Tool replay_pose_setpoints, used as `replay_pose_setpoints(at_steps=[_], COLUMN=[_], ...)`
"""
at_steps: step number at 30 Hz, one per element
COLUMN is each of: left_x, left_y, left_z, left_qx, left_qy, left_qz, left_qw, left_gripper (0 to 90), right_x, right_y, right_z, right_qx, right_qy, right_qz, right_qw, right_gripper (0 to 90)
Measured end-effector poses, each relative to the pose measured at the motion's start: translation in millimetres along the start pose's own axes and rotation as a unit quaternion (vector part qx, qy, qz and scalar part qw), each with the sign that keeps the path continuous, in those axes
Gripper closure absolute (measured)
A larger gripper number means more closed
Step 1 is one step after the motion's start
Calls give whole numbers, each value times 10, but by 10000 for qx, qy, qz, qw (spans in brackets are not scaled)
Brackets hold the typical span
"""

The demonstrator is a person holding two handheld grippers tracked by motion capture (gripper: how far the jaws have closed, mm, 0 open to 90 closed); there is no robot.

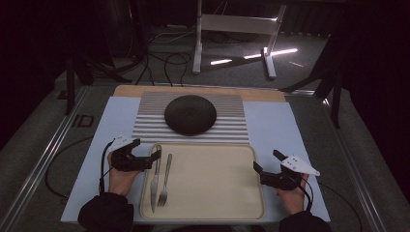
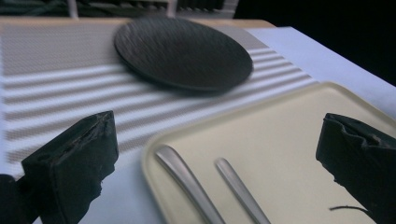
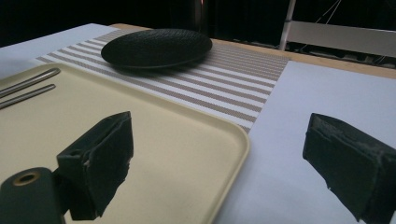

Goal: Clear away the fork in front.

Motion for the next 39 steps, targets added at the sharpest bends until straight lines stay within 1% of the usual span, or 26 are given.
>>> replay_pose_setpoints(at_steps=[1, 2, 3, 5, 8, 13, 14, 16, 17, 18, 21, 22, 24, 26, 28, 30, 32, 34, 36, 39], left_x=[-21, -62, -62, -113, -141, -211, -225, -252, -264, -273, -292, -296, -302, -303, -303, -301, -300, -303, -315, -343], left_y=[5, 4, 4, -11, -24, -79, -90, -115, -128, -138, -183, -203, -238, -268, -291, -309, -333, -356, -379, -414], left_z=[4, 14, 14, 10, 9, 40, 43, 40, 40, 41, 44, 45, 54, 61, 80, 104, 131, 149, 169, 180], left_qx=[-89, -76, -76, -153, -157, -147, -143, -154, -122, -43, 13, -3, 49, 36, -52, -63, -81, -175, -203, -310], left_qy=[-61, -105, -105, -207, -252, -284, -316, -447, -479, -482, -571, -589, -599, -602, -597, -534, -486, -496, -453, -564], left_qz=[-55, -79, -79, -147, -206, -226, -204, -147, -140, -180, -178, -154, -142, -160, -180, -224, -207, -166, -147, -119], left_qw=[9999, 9999, 9999, 9996, 9993, 9992, 9992, 9988, 9987, 9987, 9982, 9981, 9981, 9981, 9980, 9983, 9986, 9985, 9987, 9979], left_gripper=[0, 0, 0, 0, 0, 0, 0, 0, 0, 0, 0, 0, 0, 0, 0, 0, 0, 0, 0, 0], right_x=[1, 2, 5, 9, 7, 6, 6, 7, 7, 7, 8, 8, 6, 7, 8, 10, 10, 10, 10, 11], right_y=[-1, -4, -7, -9, -9, -7, -7, -4, -4, -5, -5, -5, -3, -2, -3, -5, -4, -3, -2, -2], right_z=[0, 2, 0, 3, 3, -8, -10, -8, -9, -9, -13, -13, -15, -15, -17, -19, -20, -20, -24, -25], right_qx=[0, -1, 0, -14, -9, 35, 32, 32, 33, 34, 33, 33, 49, 52, 50, 37, 39, 42, 41, 44], right_qy=[3, 1, 19, 24, 45, 16, 12, 5, 1, 6, 5, 5, -5, -10, -7, -14, -14, -16, -23, -19], right_qz=[0, -3, 3, 10, -3, -6, -12, -13, -16, -18, -20, -20, -18, -18, -14, -13, -10, -7, -7, -6], right_qw=[10000, 10000, 10000, 10000, 10000, 10000, 10000, 10000, 10000, 10000, 10000, 10000, 10000, 10000, 10000, 10000, 10000, 10000, 10000, 10000], right_gripper=[86, 87, 86, 86, 87, 86, 87, 86, 86, 86, 86, 86, 86, 86, 86, 86, 86, 87, 87, 87])
Point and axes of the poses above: each handheld gripper's, and its own axes: y roughly backward along the jaws, x roughly out of its underside, z roughly to its left, the point moved 1 cm from there along -y, roughly forward along the jaws, and after that the axes turned 9 degrees about -z, right-handed, at the moved point
